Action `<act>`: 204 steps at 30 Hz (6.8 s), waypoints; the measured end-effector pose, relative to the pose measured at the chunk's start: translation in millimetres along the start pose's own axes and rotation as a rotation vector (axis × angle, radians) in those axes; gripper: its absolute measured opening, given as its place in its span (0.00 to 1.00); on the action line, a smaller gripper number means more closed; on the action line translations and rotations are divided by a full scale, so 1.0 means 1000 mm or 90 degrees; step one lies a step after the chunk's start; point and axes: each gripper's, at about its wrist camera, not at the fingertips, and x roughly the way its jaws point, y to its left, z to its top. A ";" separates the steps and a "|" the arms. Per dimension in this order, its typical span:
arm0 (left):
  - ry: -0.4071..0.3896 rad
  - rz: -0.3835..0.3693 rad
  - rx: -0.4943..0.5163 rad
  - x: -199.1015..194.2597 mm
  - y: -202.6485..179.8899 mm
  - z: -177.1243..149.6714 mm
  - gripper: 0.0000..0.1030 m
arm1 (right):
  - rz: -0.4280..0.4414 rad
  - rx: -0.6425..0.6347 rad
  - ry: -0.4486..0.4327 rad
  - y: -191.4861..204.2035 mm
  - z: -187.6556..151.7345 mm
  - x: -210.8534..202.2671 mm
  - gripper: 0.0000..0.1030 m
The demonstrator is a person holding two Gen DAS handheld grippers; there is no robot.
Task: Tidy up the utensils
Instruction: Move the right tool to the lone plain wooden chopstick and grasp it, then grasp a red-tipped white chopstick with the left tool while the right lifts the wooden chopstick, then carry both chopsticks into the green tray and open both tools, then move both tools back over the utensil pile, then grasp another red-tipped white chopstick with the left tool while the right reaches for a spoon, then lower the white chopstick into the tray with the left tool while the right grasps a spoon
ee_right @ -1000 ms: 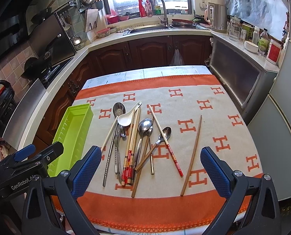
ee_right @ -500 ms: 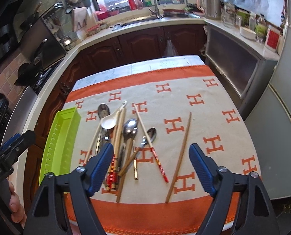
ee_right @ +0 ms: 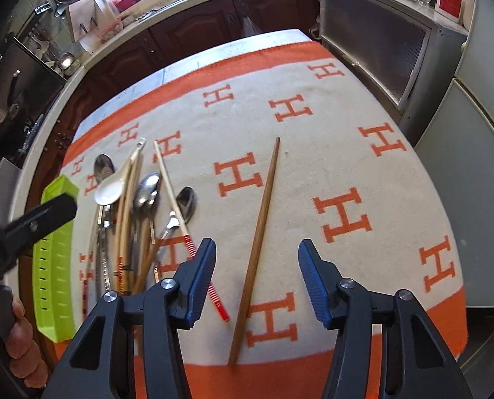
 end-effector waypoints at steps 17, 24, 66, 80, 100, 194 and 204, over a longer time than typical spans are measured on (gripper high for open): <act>0.077 -0.024 -0.046 0.070 -0.027 0.009 0.42 | -0.020 -0.001 0.006 0.000 -0.015 0.056 0.07; 0.094 -0.017 -0.081 0.085 -0.026 0.011 0.32 | 0.018 0.037 0.024 -0.016 -0.017 0.043 0.07; 0.054 -0.080 0.033 -0.067 0.044 -0.003 0.03 | 0.142 -0.008 0.034 0.062 -0.021 -0.027 0.07; -0.061 0.115 -0.042 -0.155 0.186 -0.020 0.03 | 0.306 -0.175 0.108 0.260 -0.017 -0.049 0.07; 0.049 0.177 -0.033 -0.037 0.246 -0.022 0.13 | 0.272 -0.068 0.184 0.366 -0.003 0.077 0.10; -0.006 0.053 -0.009 -0.025 0.130 -0.029 0.03 | 0.233 0.092 0.140 0.103 -0.017 0.093 0.20; -0.040 0.133 -0.039 -0.067 0.182 -0.028 0.03 | 0.197 0.120 0.132 0.117 -0.013 0.105 0.14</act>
